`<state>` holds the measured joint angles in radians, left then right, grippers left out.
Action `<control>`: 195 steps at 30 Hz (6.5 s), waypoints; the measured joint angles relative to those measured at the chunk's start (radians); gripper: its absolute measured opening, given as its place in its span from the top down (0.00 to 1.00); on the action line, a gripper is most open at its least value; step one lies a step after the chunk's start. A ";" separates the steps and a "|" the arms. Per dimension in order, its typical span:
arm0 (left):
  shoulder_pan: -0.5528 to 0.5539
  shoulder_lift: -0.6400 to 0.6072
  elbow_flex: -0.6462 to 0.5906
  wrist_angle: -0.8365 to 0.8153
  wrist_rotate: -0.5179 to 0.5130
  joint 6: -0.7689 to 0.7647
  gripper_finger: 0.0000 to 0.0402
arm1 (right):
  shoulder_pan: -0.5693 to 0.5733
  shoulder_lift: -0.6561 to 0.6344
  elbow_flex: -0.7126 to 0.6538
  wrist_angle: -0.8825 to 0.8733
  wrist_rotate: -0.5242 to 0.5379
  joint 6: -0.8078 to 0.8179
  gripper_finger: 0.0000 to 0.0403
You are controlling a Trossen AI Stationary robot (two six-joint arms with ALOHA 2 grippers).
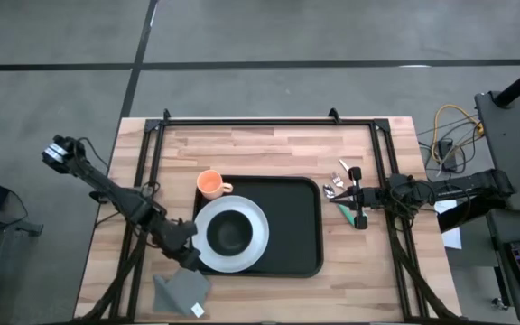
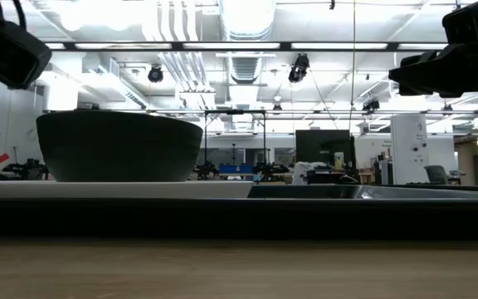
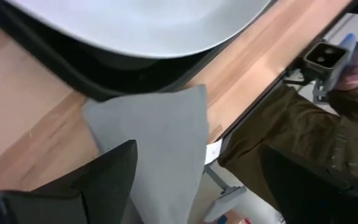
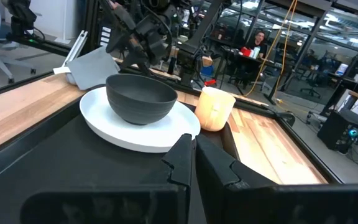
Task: Set up tray
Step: Put the grey napkin on the black serving tray
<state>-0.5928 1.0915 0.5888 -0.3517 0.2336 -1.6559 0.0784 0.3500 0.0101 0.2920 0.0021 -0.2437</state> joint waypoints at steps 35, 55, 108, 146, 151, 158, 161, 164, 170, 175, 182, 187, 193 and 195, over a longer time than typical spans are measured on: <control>-0.080 0.066 -0.001 -0.036 0.038 -0.253 0.21 | 0.000 0.000 0.000 0.000 0.000 0.000 0.98; -0.081 0.233 0.000 0.152 0.082 -0.178 0.48 | 0.000 0.000 0.000 0.000 0.000 0.000 0.98; 0.121 0.507 0.319 0.384 0.079 0.660 1.00 | 0.000 0.000 0.000 0.000 0.000 0.000 0.98; 0.370 0.722 0.673 0.371 0.052 1.175 1.00 | 0.000 0.000 0.000 0.000 0.000 0.000 0.98; 0.381 0.727 0.672 0.433 0.038 1.196 1.00 | 0.000 0.000 0.000 0.000 0.000 0.000 0.98; 0.395 0.742 0.670 0.447 -0.065 1.203 1.00 | 0.000 0.000 0.000 0.000 0.000 0.000 0.98; 0.407 0.754 0.664 0.493 -0.085 1.198 1.00 | 0.000 0.000 0.000 0.000 -0.001 0.000 0.98; 0.422 0.774 0.658 0.560 -0.113 1.180 1.00 | 0.000 0.000 0.000 -0.002 0.000 0.000 0.98; 0.453 0.798 0.625 0.651 -0.166 1.152 1.00 | 0.000 0.001 0.000 -0.004 0.000 0.000 0.98; 0.476 0.824 0.588 0.784 -0.198 1.106 1.00 | 0.000 0.006 0.000 -0.003 -0.001 0.000 0.98; 0.488 0.849 0.574 0.832 -0.273 1.087 1.00 | 0.000 0.006 0.000 -0.004 -0.001 0.000 0.98; 0.487 0.851 0.574 0.850 -0.331 1.078 1.00 | 0.000 0.006 0.000 -0.004 -0.001 0.000 0.98; 0.487 0.852 0.574 0.850 -0.409 1.065 1.00 | 0.000 0.006 0.000 -0.004 0.000 0.000 0.98; 0.488 0.852 0.574 0.849 -0.428 1.052 1.00 | 0.000 0.006 0.000 -0.004 0.000 0.000 0.98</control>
<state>-0.1048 1.9430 1.1625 0.4976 -0.1945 -0.6039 0.0784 0.3565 0.0097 0.2878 0.0017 -0.2436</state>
